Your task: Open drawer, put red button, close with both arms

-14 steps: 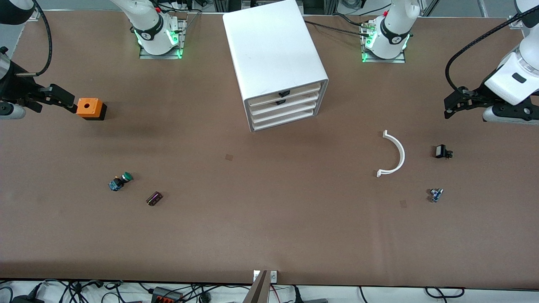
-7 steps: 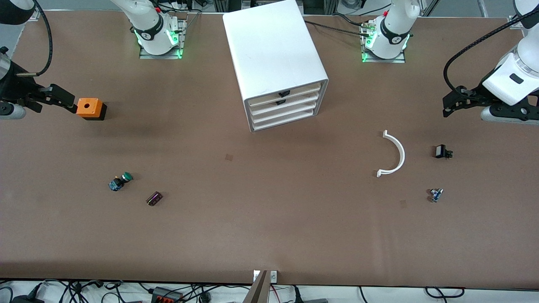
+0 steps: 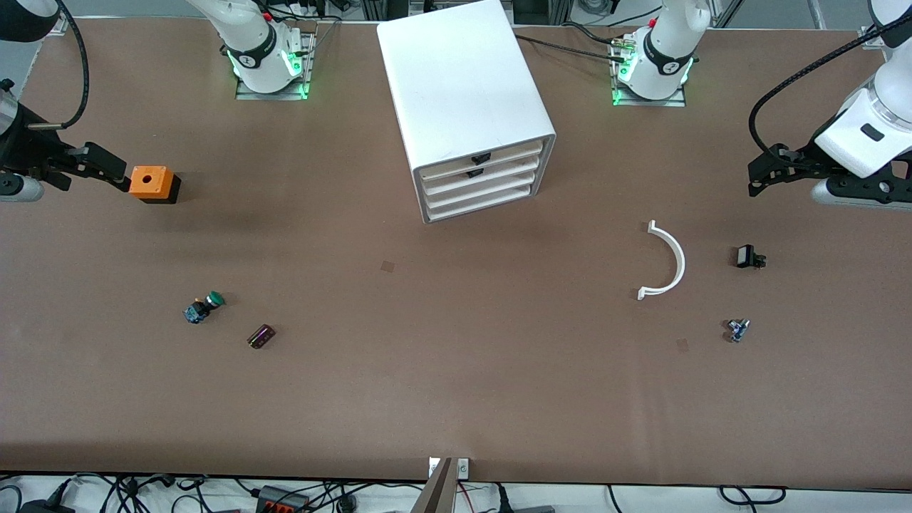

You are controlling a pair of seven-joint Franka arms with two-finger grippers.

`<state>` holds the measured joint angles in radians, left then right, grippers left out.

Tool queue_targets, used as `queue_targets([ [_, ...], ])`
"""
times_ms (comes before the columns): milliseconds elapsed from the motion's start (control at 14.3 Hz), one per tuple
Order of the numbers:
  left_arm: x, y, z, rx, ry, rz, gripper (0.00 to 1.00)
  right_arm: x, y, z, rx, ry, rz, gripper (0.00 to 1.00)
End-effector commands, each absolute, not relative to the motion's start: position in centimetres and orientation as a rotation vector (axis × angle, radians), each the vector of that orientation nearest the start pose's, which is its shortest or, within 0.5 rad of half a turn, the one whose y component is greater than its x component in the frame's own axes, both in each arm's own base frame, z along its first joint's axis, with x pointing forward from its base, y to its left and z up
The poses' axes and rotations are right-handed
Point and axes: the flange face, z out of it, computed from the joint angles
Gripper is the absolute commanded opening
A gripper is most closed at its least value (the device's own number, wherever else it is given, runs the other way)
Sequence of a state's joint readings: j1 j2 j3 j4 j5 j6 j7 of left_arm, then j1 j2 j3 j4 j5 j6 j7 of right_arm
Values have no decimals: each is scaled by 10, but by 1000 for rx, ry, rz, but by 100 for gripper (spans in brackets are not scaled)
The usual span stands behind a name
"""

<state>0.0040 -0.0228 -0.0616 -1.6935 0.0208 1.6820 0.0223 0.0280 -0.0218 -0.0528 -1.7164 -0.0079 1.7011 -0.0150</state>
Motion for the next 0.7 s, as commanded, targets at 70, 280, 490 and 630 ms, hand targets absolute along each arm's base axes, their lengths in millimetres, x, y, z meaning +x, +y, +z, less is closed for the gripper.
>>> queue_targets([
  [70,551,-35,599,-3130,121,-12,100,554,-14,580,-3163,-5,-11,100],
  [280,551,-36,599,-3130,121,-12,100,554,-14,579,-3163,3,-9,100],
  [490,550,-35,599,-3130,121,2,100,554,-15,580,-3163,7,-11,100],
  [630,549,-38,599,-3130,123,7,100,554,-15,580,-3163,10,-11,100],
])
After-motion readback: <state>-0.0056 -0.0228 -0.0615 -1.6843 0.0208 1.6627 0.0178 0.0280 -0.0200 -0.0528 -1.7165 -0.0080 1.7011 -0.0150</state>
